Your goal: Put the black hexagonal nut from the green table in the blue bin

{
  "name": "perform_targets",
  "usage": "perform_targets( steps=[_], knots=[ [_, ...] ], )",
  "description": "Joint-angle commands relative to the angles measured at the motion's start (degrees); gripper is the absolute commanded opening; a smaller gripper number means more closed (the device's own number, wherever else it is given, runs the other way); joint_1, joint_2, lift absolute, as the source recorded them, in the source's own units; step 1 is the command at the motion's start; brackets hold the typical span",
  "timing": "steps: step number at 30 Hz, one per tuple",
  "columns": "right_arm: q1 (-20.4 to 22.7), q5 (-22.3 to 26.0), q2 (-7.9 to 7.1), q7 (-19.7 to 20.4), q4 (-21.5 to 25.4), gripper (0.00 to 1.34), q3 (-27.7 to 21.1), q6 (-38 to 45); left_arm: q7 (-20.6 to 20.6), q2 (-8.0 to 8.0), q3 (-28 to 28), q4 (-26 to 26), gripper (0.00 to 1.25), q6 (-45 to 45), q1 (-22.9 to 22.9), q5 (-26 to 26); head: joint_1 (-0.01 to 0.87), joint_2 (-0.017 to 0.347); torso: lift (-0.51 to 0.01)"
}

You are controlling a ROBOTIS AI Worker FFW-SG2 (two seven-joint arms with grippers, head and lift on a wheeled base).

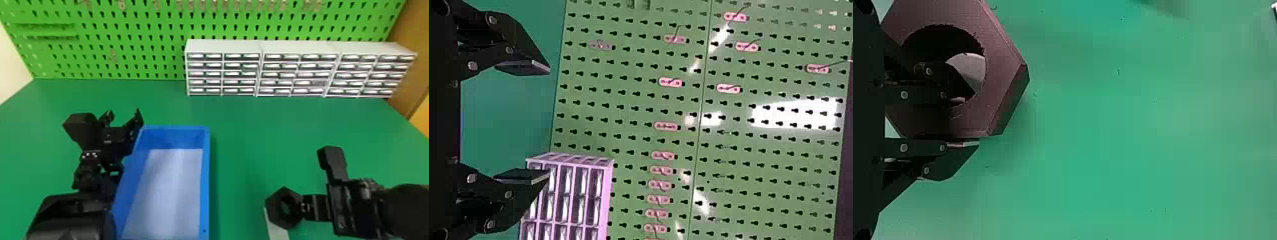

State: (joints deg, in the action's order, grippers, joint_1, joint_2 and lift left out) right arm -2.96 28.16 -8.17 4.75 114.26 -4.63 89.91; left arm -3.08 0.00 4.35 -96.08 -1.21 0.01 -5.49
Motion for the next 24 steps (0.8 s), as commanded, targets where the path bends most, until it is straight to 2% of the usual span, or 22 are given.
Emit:
perform_targets(
  steps=[1, 11, 24],
  knots=[
    [-0.03, 0.58, 0.0, 0.0, 0.35, 0.35, -0.47, 0.17, 0.0, -0.15, -0.13, 0.02, 0.74, -0.02, 0.16, -0.04, 0.686, 0.051, -0.097],
    [0.59, 3.48, -0.44, 0.0, 0.61, 0.35, -1.09, 0.0, 0.0, -0.15, -0.04, -0.07, 0.74, 0.07, 0.16, -0.04, 0.686, 0.051, -0.097],
    [0.24, 5.24, -1.06, 0.0, 1.58, 0.35, -2.05, -6.24, 0.0, -0.15, -0.04, -0.07, 0.74, 0.07, 0.16, -0.04, 0.686, 0.051, -0.097]
  ],
)
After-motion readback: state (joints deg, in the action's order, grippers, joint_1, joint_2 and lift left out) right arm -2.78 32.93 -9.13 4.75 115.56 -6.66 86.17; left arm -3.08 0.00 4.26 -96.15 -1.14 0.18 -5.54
